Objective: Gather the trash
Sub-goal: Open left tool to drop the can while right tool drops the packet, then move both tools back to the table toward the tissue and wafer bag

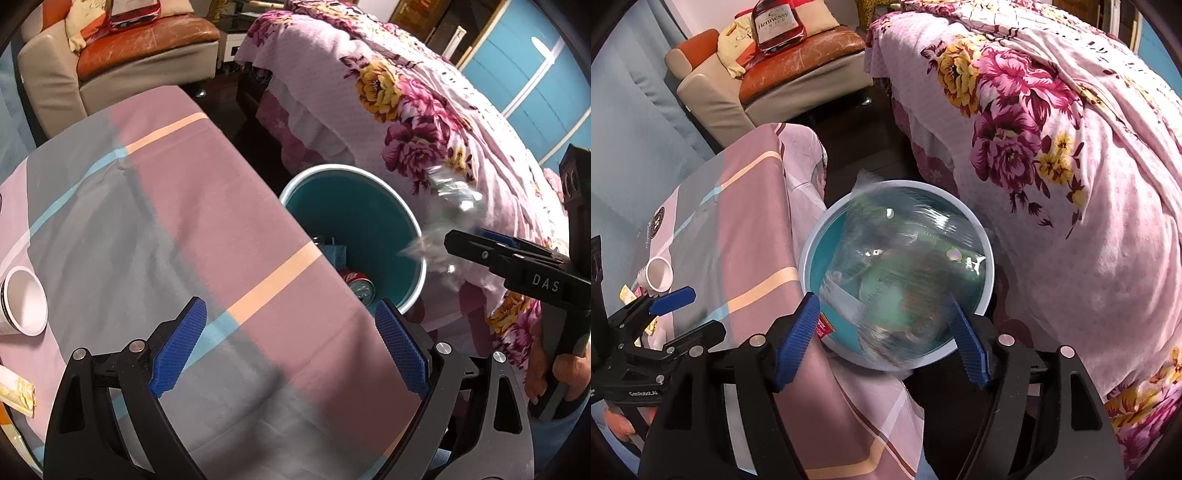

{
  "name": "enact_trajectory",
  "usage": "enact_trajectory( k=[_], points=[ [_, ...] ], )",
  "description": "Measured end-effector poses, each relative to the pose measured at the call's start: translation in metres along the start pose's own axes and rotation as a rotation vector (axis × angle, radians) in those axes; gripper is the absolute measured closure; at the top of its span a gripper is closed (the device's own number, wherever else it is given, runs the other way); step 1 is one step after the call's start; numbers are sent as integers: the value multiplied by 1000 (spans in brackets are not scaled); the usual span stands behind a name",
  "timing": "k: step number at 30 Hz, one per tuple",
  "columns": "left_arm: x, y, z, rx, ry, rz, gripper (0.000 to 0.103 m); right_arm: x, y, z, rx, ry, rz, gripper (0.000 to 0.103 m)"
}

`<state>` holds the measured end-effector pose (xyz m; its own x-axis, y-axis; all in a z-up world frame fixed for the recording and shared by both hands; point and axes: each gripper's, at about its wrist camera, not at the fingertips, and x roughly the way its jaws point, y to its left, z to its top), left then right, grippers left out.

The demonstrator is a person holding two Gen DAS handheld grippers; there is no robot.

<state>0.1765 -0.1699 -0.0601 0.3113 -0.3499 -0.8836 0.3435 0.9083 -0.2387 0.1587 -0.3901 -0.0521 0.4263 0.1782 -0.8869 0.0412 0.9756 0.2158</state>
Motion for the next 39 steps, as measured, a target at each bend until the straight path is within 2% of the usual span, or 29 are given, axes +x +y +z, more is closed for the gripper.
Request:
enact_trajectory(
  k=[1, 6, 15, 22, 31, 39],
  points=[
    [-1, 1, 0, -2, -1, 0, 10, 0, 1, 0, 3, 2, 2, 29],
    [-8, 9, -5, -17, -8, -4, 10, -4, 9, -4, 11, 15, 5, 25],
    [-37, 32, -31, -45, -37, 18, 10, -21, 36, -24, -36, 24, 5, 24],
    [-70, 62, -65, -87, -74, 51, 10, -29, 82, -54, -113, 53, 31, 22],
    [-100, 111, -116, -160, -94, 96, 10, -20, 152, -108, -225, 169, 91, 22],
    [-108, 154, -155, -237, -90, 113, 10, -3, 212, -151, -309, 286, 138, 22]
  ],
)
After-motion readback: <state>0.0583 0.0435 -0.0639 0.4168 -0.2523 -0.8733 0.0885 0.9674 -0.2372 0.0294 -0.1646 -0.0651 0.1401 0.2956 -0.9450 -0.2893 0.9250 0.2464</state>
